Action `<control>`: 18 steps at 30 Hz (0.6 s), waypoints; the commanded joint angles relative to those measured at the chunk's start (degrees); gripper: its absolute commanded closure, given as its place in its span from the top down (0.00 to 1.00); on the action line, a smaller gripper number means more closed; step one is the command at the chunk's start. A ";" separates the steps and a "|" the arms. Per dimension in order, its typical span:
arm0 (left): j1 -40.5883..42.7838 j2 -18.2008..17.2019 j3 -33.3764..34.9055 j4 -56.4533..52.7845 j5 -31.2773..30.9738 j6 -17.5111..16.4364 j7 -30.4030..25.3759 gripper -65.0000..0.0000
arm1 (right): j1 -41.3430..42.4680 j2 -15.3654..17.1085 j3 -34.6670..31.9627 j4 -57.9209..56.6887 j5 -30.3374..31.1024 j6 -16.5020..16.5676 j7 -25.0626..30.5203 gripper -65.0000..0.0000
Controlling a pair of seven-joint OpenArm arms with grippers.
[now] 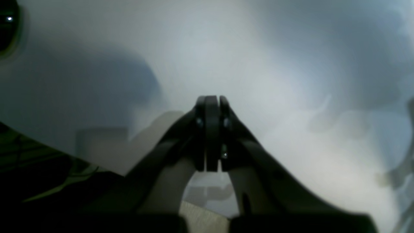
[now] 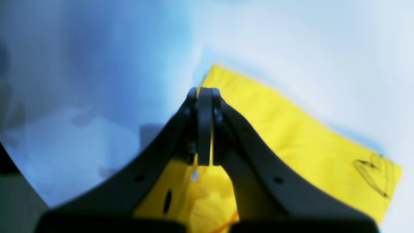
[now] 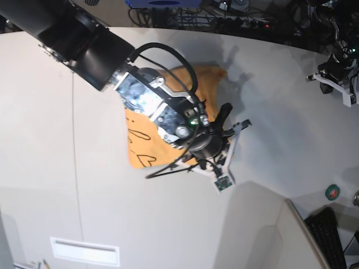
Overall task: Layout the t-shirt on the table in an organized manner, then fold the t-shirt properly
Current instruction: 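Press and smooth the orange bundle with the right gripper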
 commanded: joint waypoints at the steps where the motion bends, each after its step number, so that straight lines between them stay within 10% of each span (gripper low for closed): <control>1: 0.00 0.59 -0.14 2.29 -0.70 -2.55 -0.80 0.00 | -0.39 1.71 1.95 3.20 -0.14 -0.17 0.17 0.00; 4: 0.70 4.37 -0.05 6.95 -0.70 -9.41 -0.62 0.00 | -3.99 7.16 7.23 10.76 -0.14 -0.17 -0.36 0.00; 9: 1.23 6.92 3.90 11.61 -0.70 -9.80 -0.62 0.08 | -11.82 15.42 12.59 20.34 -0.05 -0.17 -2.38 0.00; 18: -5.80 4.90 -8.93 -0.96 -0.61 -9.80 -0.62 0.00 | -16.83 12.17 0.28 9.00 -0.14 -0.17 -0.44 0.00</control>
